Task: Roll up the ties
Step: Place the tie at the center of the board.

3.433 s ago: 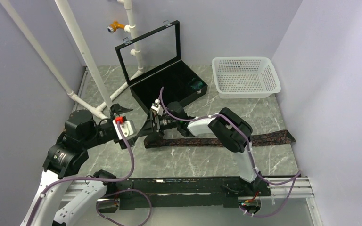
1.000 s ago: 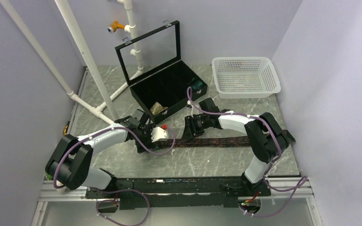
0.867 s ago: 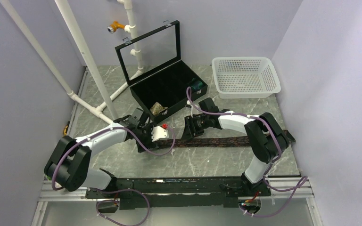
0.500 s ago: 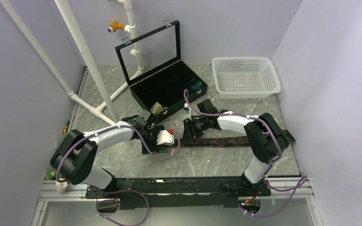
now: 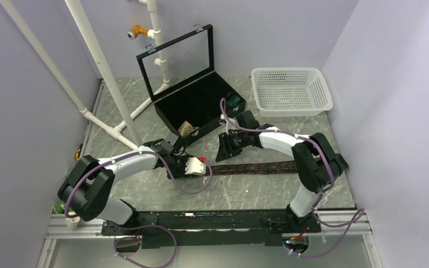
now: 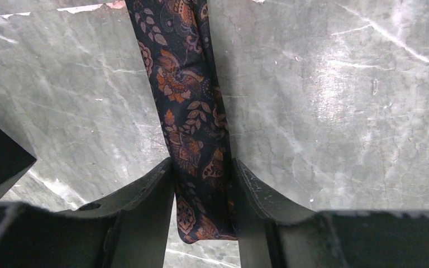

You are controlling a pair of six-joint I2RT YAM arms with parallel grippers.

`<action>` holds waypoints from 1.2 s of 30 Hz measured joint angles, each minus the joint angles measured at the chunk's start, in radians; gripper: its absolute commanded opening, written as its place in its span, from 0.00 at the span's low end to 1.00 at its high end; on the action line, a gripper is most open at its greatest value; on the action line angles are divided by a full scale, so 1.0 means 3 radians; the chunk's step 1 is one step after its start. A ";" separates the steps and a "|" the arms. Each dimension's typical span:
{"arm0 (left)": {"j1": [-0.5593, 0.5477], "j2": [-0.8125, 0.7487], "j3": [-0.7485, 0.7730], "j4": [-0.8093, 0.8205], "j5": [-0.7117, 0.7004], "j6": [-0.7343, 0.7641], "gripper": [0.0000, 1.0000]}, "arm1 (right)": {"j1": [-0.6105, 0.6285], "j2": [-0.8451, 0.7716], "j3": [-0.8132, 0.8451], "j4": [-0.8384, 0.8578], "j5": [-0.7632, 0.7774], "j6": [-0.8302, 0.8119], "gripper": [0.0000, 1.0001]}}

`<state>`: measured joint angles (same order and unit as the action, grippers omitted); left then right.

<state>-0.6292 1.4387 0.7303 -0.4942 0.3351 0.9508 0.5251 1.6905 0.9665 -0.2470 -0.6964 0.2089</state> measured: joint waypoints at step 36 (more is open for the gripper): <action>0.0160 -0.0275 0.0412 -0.0394 0.0315 -0.0100 0.36 | -0.0083 -0.0065 0.0047 -0.0473 -0.0317 -0.0203 0.56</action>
<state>-0.5812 1.3563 0.8539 -0.6125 0.4297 0.9207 0.5003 1.6711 0.9806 -0.3889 -0.7914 0.1478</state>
